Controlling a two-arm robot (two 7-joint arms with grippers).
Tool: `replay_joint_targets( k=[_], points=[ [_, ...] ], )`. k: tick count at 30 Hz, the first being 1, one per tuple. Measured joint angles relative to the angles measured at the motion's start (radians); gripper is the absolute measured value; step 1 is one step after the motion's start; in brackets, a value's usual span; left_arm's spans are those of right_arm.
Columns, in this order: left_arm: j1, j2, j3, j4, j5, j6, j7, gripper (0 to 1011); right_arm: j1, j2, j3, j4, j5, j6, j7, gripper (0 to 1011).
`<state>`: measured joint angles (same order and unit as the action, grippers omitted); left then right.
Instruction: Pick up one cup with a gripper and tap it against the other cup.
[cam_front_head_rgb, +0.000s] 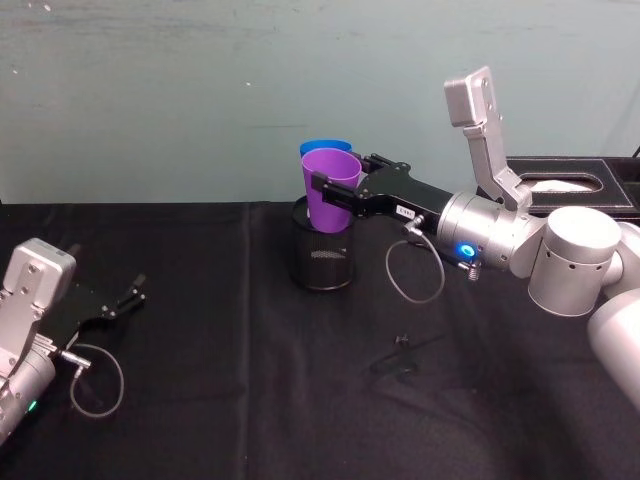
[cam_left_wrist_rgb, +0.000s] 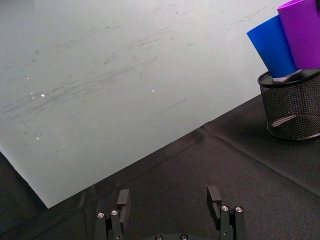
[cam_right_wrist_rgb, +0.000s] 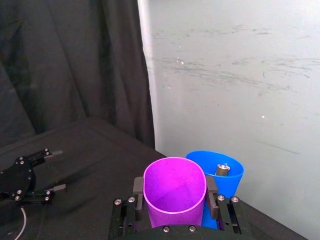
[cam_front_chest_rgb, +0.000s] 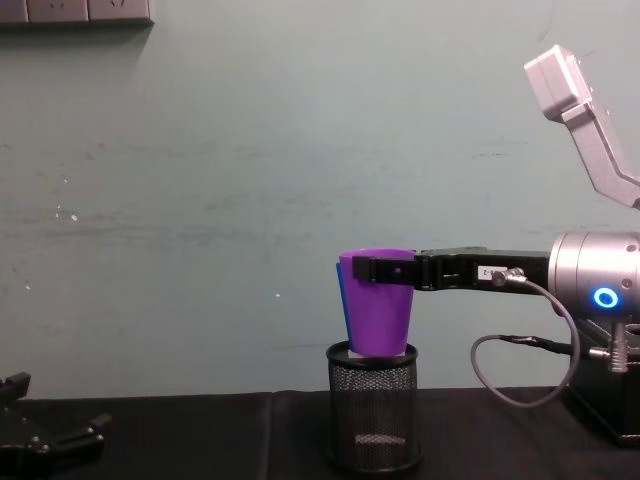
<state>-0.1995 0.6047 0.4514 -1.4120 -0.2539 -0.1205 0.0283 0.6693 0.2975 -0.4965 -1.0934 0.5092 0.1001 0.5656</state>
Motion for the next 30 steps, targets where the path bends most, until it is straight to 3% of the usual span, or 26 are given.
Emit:
replay_joint_targets(
  k=[19,30],
  points=[
    [0.000,0.000,0.000,0.000,0.000,0.000,0.000,1000,-0.006,0.007,-0.002,-0.011,0.001,-0.002,0.011,726],
    [0.000,0.000,0.000,0.000,0.000,0.000,0.000,1000,-0.074,0.058,-0.003,-0.137,0.031,0.012,0.034,726]
  ],
)
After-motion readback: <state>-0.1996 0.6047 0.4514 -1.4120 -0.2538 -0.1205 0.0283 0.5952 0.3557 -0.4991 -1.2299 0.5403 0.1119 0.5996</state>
